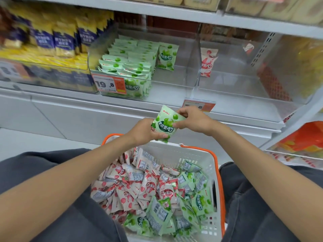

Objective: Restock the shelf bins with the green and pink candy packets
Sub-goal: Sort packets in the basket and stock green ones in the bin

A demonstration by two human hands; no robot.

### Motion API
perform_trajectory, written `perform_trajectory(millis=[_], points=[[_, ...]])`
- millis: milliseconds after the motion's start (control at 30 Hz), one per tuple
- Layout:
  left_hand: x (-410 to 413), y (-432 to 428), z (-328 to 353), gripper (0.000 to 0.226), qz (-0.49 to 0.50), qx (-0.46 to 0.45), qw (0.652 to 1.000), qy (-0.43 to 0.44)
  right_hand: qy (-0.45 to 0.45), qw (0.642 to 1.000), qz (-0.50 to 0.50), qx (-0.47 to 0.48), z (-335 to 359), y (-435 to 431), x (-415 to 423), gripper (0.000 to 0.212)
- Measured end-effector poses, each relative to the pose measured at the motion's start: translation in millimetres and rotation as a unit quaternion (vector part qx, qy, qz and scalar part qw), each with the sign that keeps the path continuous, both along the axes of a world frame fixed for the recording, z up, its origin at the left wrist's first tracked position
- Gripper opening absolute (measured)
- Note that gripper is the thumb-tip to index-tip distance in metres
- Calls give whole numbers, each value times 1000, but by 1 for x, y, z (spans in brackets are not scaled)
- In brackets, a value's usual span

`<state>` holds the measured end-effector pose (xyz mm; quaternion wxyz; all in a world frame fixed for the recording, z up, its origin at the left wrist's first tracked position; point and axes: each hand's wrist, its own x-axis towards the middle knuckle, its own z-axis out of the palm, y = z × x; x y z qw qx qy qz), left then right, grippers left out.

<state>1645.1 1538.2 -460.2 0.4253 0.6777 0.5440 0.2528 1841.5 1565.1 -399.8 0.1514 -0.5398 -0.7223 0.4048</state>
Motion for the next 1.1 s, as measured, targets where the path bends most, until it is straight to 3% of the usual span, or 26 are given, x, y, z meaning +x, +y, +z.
perform_trajectory(millis=[133,200,267,333,467,533,700,800,1100], points=[[-12,32,61,49,101,150,983,-43,35,986,-64,150,63,29,-6,16],[-20,51,86,43,175,215,959,-52,64,971,-121,194,90,52,-5,15],[-28,76,107,26,233,286,929,1,88,958,-168,216,108,78,-6,14],[-35,106,122,24,253,316,912,74,66,949,-195,238,115,109,-12,15],[-49,169,122,42,184,236,910,288,-140,957,-189,171,91,175,-44,23],[-54,187,107,45,164,179,912,329,-182,960,-173,122,70,207,-59,32],[-59,199,84,46,185,196,909,318,-120,940,-274,162,37,262,-80,56],[-60,200,84,46,188,210,912,299,-52,934,-337,106,10,275,-87,82],[-59,202,81,47,195,233,909,286,-8,934,-343,102,-22,287,-89,43]])
